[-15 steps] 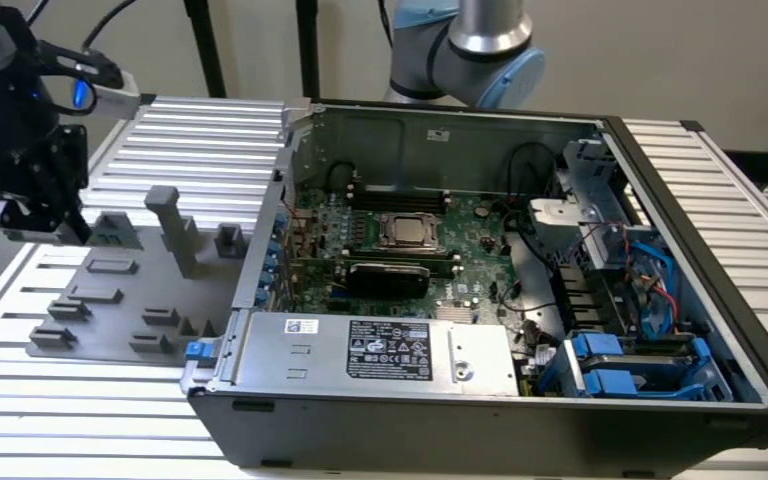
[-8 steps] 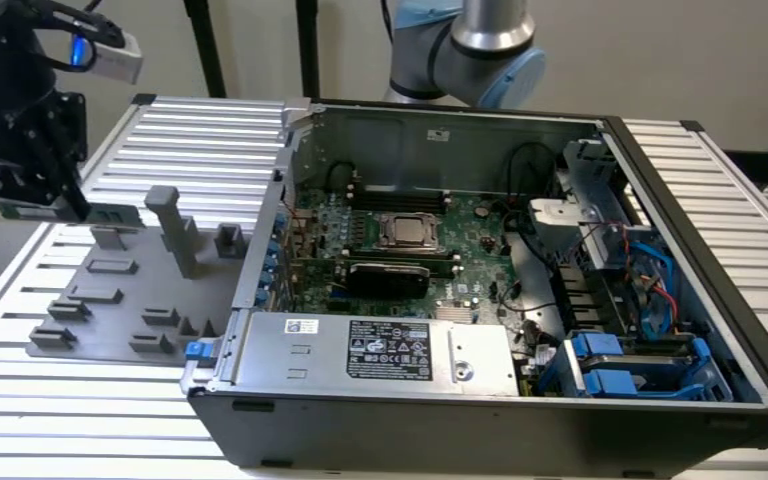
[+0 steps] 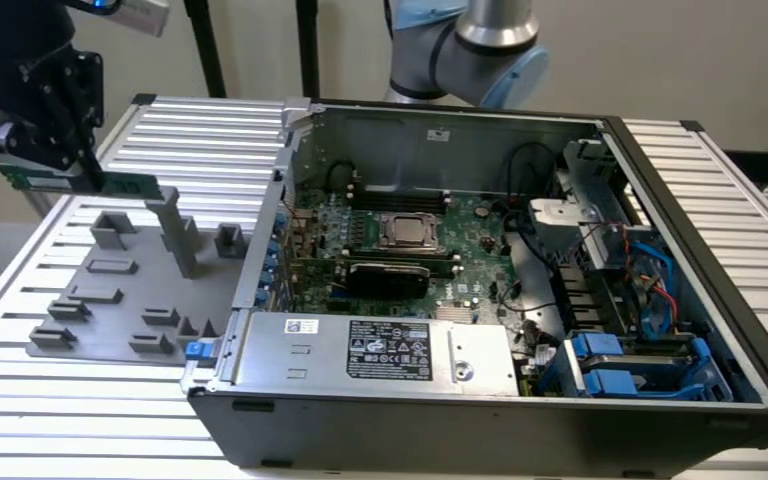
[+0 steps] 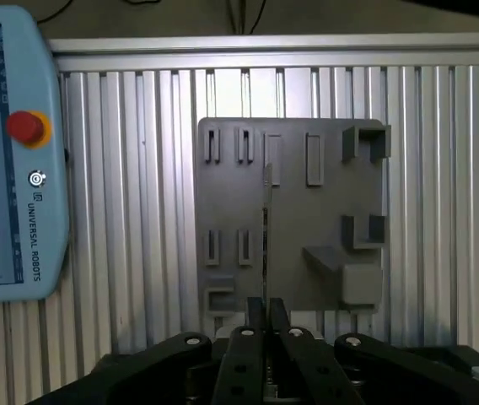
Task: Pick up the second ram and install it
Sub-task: 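Pick up the second ram and move it above second insertion slot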
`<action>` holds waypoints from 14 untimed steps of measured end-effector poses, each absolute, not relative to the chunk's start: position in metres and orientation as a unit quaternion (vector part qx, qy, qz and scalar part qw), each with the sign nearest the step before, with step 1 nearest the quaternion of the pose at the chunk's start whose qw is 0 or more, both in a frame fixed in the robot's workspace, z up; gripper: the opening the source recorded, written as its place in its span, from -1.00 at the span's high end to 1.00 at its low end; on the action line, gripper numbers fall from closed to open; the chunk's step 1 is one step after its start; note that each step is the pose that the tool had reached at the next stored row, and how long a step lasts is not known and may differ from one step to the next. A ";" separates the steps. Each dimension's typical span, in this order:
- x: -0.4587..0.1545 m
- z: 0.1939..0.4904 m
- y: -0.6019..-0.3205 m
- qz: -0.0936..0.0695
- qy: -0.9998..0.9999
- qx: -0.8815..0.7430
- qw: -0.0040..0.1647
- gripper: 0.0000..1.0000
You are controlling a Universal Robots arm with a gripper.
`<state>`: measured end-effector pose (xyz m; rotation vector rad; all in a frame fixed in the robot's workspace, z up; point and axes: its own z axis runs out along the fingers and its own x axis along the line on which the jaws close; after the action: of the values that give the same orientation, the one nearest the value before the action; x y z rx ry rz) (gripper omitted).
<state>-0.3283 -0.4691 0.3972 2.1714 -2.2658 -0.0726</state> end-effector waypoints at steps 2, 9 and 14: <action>-0.320 0.405 -0.469 -0.024 -0.722 0.692 0.002 0.73; -0.289 0.424 -0.468 -0.024 -0.722 0.692 0.002 0.73; -0.266 0.435 -0.467 -0.024 -0.722 0.692 0.003 0.73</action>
<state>-0.2663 -0.4673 0.4347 2.1694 -2.2638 -0.0768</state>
